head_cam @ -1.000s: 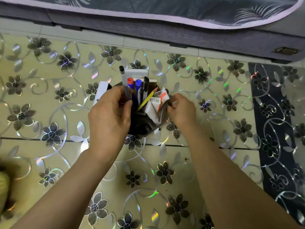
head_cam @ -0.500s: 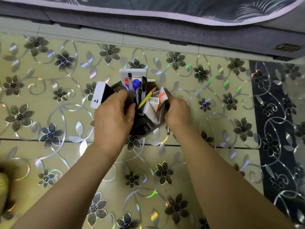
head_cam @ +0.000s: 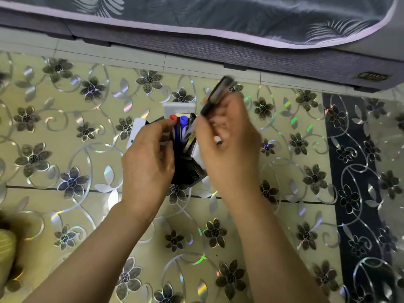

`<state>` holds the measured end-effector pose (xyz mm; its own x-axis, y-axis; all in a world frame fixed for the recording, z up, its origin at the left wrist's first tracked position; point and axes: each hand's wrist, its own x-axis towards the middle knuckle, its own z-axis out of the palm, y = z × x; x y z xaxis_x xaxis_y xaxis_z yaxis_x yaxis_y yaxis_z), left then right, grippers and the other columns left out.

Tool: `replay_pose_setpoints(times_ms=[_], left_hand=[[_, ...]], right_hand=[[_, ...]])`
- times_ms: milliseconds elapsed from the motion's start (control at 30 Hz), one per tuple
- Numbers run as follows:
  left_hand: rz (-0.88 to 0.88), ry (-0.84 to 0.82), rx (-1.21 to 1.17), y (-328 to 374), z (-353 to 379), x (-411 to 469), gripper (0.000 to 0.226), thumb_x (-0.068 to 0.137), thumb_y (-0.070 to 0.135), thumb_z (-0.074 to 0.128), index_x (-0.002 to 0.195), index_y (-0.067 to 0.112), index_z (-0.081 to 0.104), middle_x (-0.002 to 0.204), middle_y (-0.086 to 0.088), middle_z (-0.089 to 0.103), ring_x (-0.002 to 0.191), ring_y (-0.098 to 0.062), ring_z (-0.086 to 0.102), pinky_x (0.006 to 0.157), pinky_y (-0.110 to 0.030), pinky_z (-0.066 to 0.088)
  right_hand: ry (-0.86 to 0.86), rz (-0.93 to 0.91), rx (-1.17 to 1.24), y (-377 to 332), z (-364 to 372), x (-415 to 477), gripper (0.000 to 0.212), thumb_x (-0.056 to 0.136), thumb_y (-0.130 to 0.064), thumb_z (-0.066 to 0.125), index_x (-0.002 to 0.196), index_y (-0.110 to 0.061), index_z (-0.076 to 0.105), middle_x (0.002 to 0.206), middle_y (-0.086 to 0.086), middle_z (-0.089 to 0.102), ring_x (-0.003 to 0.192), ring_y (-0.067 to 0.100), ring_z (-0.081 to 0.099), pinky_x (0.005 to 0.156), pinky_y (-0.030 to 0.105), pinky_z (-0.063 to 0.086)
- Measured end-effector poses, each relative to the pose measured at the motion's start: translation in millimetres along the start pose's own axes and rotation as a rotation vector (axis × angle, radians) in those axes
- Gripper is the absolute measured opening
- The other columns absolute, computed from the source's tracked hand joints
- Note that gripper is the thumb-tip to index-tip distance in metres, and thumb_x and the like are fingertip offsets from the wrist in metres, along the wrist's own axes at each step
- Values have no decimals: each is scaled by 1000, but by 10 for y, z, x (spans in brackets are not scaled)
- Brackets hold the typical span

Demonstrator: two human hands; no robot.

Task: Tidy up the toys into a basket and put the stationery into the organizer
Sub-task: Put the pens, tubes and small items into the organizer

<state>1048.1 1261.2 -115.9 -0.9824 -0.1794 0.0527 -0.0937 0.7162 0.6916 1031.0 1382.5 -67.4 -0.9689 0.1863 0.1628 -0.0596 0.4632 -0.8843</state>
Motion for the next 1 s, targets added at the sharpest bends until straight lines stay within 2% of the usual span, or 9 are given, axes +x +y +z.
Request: replay_pose_setpoints(times_ms=[100,200,300,433,567,633,733,833,1000], left_hand=[[14,-20,22,-69,-36,-15,39,91,12,51,122,35,54,111,15,62,98,-5,58,78,-18,42],[87,-68,4,-119,-53,-51,54,86,4,50,130,35,50,119,14,59,106,-5,55,83,-21,46],[96,-87,-12,-147,-57,-105,64,81,-2,48,134,34,46,121,13,58,108,-4,54,83,-20,45],[69,-54,-21,-191,-63,-168,61,79,-3,48,130,30,50,116,11,59,104,-5,55,83,-16,42],[-33,26,-99,-304,-120,-300,38,84,-1,49,112,24,56,103,8,54,91,-9,58,82,-35,52],[-98,34,-106,-395,-146,-384,24,87,5,50,103,22,55,101,8,54,83,-5,57,79,-38,52],[-224,3,-146,-532,-153,-437,12,89,19,55,98,23,48,97,6,56,83,0,60,77,-42,54],[-275,-91,-192,-626,-115,-373,33,89,32,57,116,24,40,112,5,59,97,-9,62,86,-42,53],[-375,-282,-277,-812,98,-110,37,77,25,46,113,28,51,107,2,66,100,-22,63,89,-45,51]], right_hand=[[-107,-31,-180,289,207,-143,14,80,-12,70,87,-16,59,73,-8,65,79,14,63,71,38,52],[-130,-69,-442,477,322,-230,16,71,-15,75,80,-14,61,73,-2,63,92,22,49,77,35,45],[-108,-64,-518,479,383,-256,24,68,-23,78,89,-16,68,89,1,62,97,24,45,85,34,44],[-76,-61,-419,399,370,-313,38,70,-21,76,107,-18,66,102,-1,62,103,22,45,91,35,44],[99,28,-250,420,298,-468,47,79,-9,65,125,-11,56,120,3,59,113,19,49,99,28,38],[141,151,-202,504,282,-571,55,84,-15,60,136,-10,45,134,5,53,124,18,47,106,29,37],[51,407,-147,641,295,-676,73,86,-39,58,148,-17,25,147,3,42,134,16,40,108,40,38],[-68,576,-18,705,380,-680,90,76,-55,66,148,-26,20,144,-6,48,130,9,46,108,36,40],[-84,598,66,812,470,-613,65,78,-44,70,135,-34,41,124,-20,61,110,0,59,96,24,45]])
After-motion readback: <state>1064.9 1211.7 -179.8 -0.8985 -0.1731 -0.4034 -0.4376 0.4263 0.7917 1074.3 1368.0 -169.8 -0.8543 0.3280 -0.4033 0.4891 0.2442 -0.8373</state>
